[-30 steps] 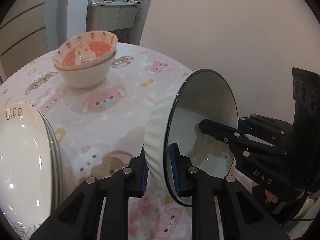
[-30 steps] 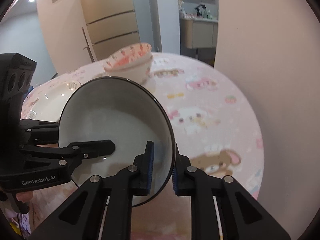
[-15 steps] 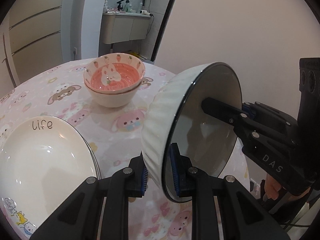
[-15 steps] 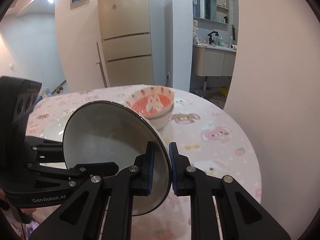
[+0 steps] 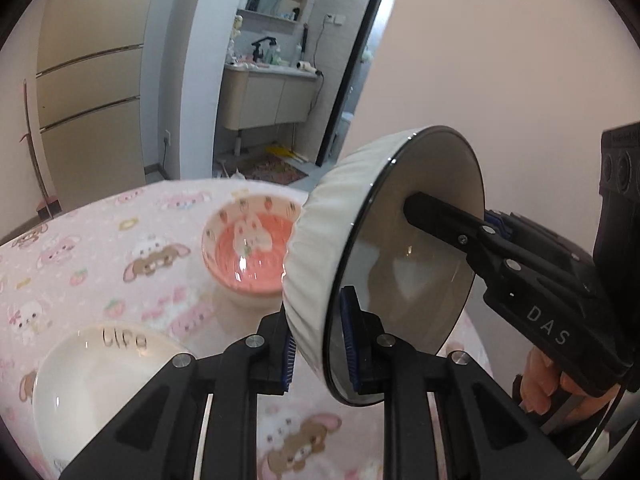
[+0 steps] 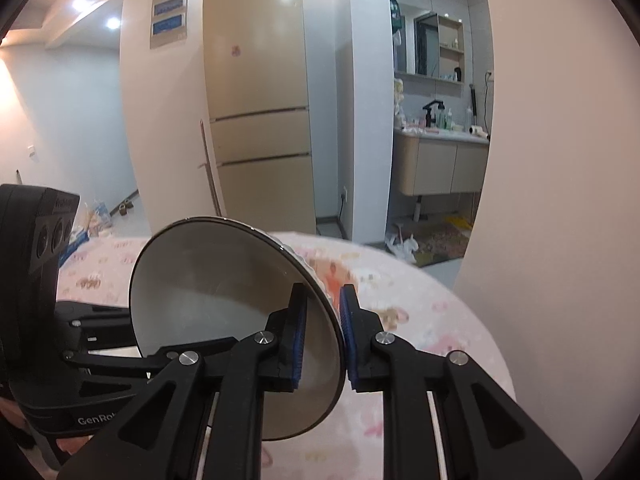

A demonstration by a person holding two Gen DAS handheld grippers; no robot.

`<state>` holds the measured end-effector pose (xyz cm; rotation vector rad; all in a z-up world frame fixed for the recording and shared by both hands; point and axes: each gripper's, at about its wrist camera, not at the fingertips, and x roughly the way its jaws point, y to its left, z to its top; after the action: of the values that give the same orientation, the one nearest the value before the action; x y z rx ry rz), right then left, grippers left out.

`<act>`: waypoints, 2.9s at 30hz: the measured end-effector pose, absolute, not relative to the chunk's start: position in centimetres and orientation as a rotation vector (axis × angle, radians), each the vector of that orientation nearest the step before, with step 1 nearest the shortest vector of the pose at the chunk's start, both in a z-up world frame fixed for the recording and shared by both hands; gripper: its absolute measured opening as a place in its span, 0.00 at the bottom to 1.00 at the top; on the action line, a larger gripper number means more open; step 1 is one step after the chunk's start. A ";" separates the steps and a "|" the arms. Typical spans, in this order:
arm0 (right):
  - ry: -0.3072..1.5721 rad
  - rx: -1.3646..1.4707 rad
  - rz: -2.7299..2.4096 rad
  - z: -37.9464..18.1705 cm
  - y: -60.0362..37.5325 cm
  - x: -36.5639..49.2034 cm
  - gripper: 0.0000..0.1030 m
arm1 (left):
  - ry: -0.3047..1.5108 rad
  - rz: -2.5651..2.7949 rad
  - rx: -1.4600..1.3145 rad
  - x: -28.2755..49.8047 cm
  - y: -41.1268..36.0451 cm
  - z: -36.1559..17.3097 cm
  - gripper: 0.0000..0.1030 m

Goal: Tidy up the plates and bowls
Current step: 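Lift the white bowl with both grippers and carry it over the pink bowls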

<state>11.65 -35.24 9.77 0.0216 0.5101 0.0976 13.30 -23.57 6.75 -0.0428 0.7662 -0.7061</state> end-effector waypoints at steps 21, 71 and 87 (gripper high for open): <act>0.629 0.149 0.136 4.6 -36.2 22.3 0.16 | 0.869 -0.613 -0.077 23.9 -23.5 2.5 0.21; 0.714 0.231 0.111 0.7 -39.5 23.7 0.05 | 0.876 -0.430 -0.024 26.0 -26.7 0.9 0.26; 0.689 0.217 0.119 1.0 -38.9 23.5 0.03 | 0.823 -0.293 0.281 25.1 -29.1 1.9 0.10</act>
<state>23.47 -38.91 0.95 0.2174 0.6888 0.1186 25.13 -29.13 1.94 0.2813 0.8227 -0.2925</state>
